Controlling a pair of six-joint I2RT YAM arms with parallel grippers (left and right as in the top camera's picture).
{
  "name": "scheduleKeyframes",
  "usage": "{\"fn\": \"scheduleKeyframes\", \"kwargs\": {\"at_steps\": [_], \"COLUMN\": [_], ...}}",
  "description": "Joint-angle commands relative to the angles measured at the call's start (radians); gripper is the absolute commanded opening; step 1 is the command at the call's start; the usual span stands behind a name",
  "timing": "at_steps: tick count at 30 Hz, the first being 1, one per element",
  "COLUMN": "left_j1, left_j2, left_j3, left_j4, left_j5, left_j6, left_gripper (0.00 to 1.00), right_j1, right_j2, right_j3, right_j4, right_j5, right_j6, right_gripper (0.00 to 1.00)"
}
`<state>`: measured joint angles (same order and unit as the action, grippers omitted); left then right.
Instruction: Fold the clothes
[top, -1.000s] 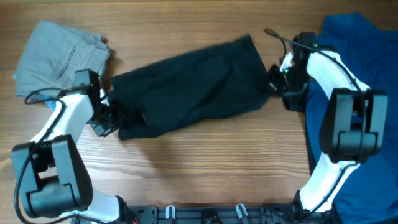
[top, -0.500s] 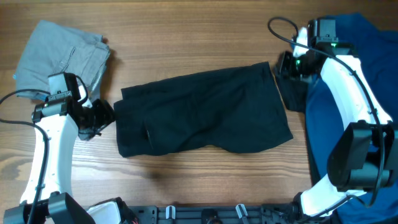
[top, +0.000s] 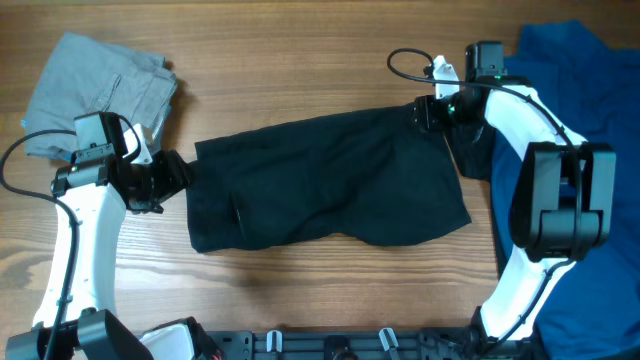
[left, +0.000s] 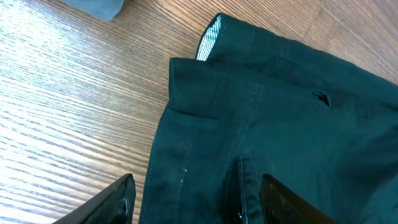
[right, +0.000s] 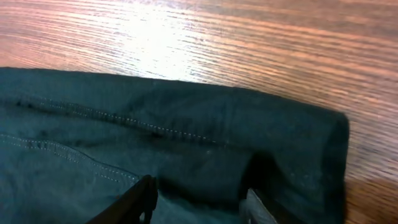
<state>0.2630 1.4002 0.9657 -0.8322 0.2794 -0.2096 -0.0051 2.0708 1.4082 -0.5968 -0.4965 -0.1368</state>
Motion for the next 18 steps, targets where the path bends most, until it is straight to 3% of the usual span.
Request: {"fn": "scheduleKeyframes", "kwargs": {"at_steps": [1, 3, 5, 9, 13, 18], "left_j1": [0.001, 0.001, 0.001, 0.001, 0.001, 0.0], "left_j2": [-0.014, -0.014, -0.014, -0.014, -0.013, 0.053], "left_j3": [0.011, 0.011, 0.011, 0.011, 0.01, 0.002], "left_j4": [0.003, 0.003, 0.003, 0.023, 0.103, 0.119], "left_j5": [0.016, 0.016, 0.016, 0.016, 0.016, 0.062], "left_j6": [0.024, 0.024, 0.024, 0.044, 0.05, 0.152], "left_gripper": [0.64, 0.64, 0.64, 0.68, 0.74, 0.66], "right_j1": [0.005, 0.005, -0.002, -0.029, -0.029, -0.029], "right_j2": [0.029, 0.029, 0.017, -0.092, -0.172, -0.203], "right_j3": [-0.006, -0.005, 0.016, 0.087, 0.087, 0.087], "right_j4": [0.037, 0.055, 0.03, -0.154, -0.188, -0.194], "right_j5": [-0.036, -0.032, -0.033, 0.038, 0.059, 0.059], "right_j6": [-0.02, -0.02, -0.017, 0.053, 0.061, 0.058], "right_gripper": [0.32, 0.14, 0.04, 0.04, 0.04, 0.04]}}
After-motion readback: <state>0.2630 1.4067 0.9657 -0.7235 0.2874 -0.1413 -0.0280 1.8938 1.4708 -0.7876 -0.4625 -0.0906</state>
